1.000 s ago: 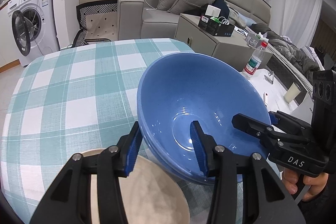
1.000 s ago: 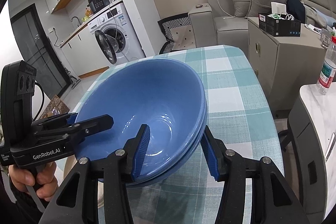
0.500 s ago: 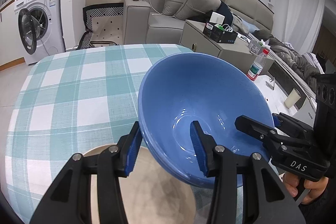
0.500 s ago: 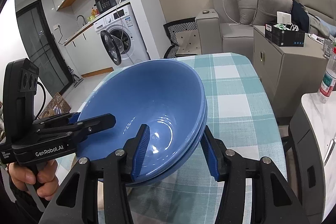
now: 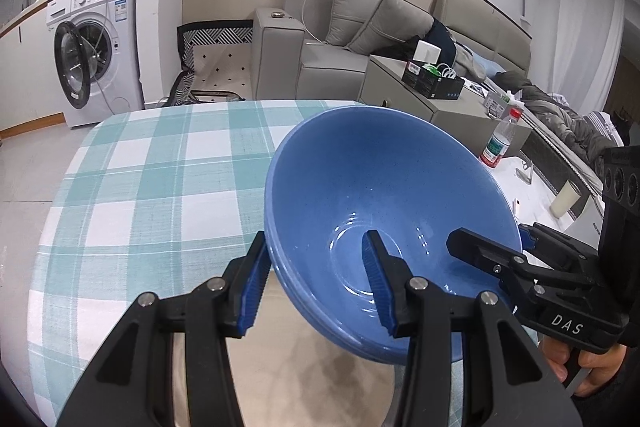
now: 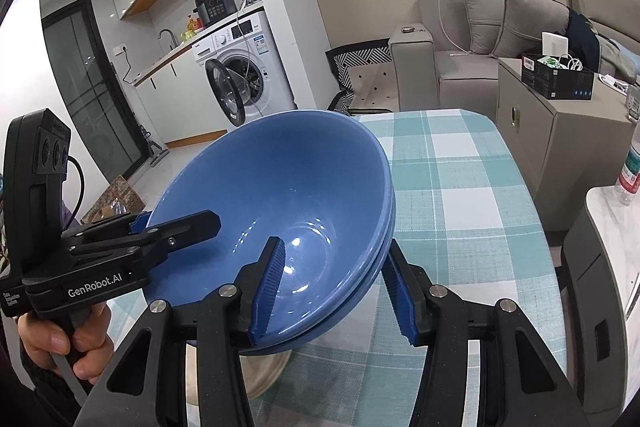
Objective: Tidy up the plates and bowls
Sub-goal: 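Lift the bowl stack with both grippers and carry it over the cream plates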
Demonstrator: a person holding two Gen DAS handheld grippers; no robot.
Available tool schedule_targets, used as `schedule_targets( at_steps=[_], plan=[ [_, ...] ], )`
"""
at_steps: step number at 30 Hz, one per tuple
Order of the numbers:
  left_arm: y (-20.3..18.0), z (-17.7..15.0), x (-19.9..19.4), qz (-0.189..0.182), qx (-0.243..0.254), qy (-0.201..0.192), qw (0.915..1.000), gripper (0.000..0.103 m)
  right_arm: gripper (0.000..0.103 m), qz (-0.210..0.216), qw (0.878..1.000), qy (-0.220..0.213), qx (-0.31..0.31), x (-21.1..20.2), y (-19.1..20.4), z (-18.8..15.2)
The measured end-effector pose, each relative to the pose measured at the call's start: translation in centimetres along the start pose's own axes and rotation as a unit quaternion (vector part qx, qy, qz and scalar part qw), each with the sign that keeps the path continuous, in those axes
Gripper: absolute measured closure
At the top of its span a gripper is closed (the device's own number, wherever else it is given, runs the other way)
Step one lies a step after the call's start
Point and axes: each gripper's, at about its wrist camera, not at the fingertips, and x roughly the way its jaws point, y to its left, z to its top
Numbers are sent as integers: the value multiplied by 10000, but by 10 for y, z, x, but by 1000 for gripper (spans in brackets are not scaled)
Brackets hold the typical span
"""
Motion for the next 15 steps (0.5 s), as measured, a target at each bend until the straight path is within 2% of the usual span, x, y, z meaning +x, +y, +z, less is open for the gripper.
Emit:
schedule_targets(
  at_steps=[15],
  plan=[
    [20,-10,-16,180,-46,-72,9998,57,52,179,9998,14,-126,6,25,-6]
  ],
)
